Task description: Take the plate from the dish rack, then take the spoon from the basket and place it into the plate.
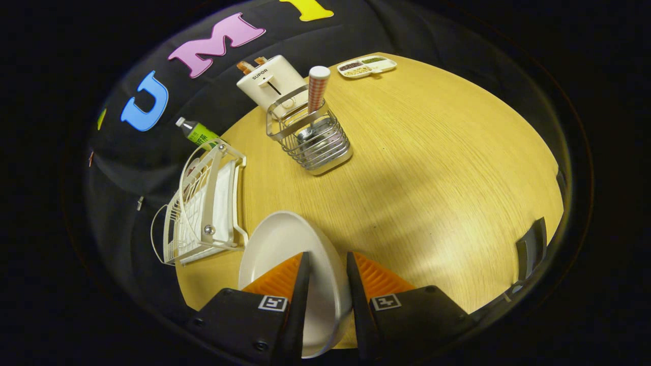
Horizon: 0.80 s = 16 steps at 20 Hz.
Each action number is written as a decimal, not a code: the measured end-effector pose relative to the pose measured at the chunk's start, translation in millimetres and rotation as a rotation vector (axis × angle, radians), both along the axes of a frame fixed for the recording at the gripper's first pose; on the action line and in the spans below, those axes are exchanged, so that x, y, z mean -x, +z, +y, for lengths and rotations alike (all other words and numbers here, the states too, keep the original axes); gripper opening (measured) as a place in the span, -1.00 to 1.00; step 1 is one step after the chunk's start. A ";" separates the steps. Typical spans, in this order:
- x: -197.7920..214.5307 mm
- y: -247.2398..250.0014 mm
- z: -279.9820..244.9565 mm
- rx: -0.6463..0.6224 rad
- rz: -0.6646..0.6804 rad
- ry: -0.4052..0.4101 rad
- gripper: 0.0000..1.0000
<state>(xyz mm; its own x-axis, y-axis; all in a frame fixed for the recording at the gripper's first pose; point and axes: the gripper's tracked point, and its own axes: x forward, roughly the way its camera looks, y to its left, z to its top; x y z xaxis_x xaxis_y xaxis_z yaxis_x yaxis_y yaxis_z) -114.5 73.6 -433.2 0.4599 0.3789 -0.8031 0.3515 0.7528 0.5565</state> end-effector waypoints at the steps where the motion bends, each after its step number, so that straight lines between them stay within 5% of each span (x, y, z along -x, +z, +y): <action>1: 1.2 0.8 -4.7 0.023 0.006 -0.004 -0.14; 7: -13.1 11.1 -31.4 0.096 -0.042 -0.047 0.45; 8: -14.9 16.4 -36.2 0.105 -0.059 -0.048 0.69; 12: -23.7 45.6 -59.5 0.147 -0.142 -0.050 0.97; 16: -46.0 88.6 -89.4 0.235 -0.263 -0.013 0.97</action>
